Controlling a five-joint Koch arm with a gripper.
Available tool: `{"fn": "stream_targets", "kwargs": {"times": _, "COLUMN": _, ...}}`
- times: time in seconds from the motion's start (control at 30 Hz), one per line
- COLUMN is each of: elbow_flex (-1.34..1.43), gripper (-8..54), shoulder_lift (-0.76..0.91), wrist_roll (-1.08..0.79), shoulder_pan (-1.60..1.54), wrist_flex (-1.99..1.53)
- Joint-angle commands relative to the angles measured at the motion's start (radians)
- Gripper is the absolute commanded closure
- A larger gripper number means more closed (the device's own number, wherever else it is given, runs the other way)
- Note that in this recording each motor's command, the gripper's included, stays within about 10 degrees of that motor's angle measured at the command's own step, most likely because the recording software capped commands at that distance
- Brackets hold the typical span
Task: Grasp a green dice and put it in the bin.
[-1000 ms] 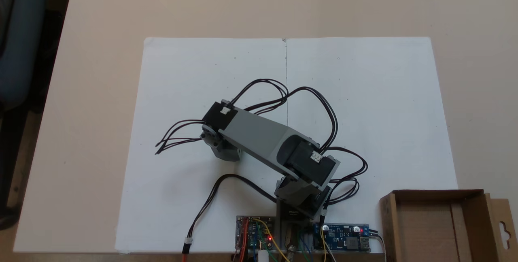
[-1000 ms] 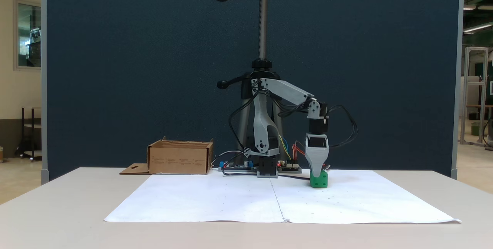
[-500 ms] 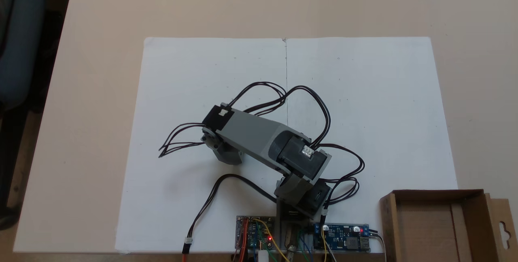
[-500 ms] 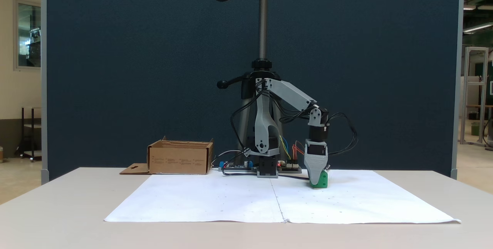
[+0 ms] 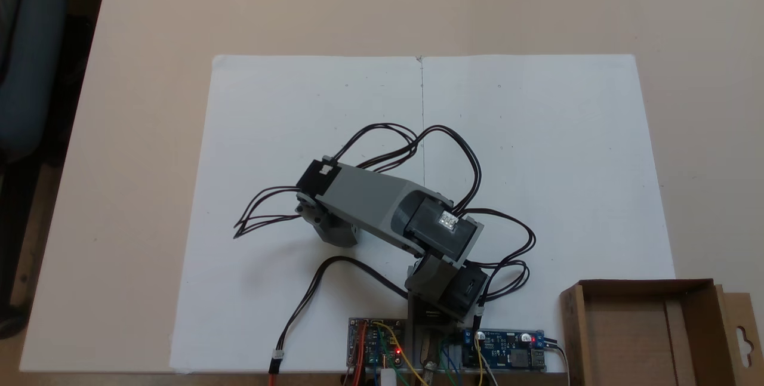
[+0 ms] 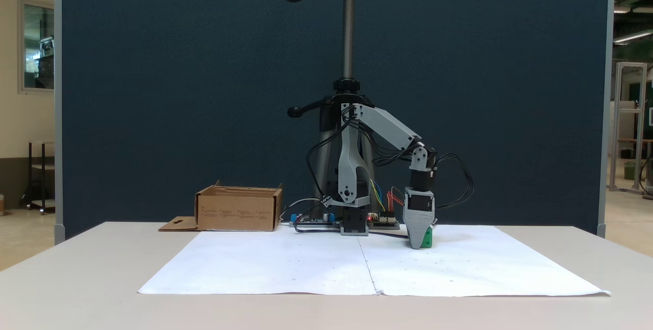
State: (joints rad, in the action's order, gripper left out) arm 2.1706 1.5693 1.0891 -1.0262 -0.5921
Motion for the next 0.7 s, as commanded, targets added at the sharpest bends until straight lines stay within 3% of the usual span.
{"fn": "stream_targets", "kwargs": {"times": 0.0, "elbow_flex": 0.0, "gripper": 18.5, "shoulder_lift": 0.009, "wrist_roll": 0.074, "shoulder_pan": -0.011, "wrist_flex": 0.035}}
{"fn": "stream_targets", "kwargs": {"times": 0.67, "elbow_flex": 0.006, "gripper": 18.4, "shoulder_lift": -0.012, "wrist_roll": 0.074, "shoulder_pan": -0.048, "wrist_flex": 0.124}}
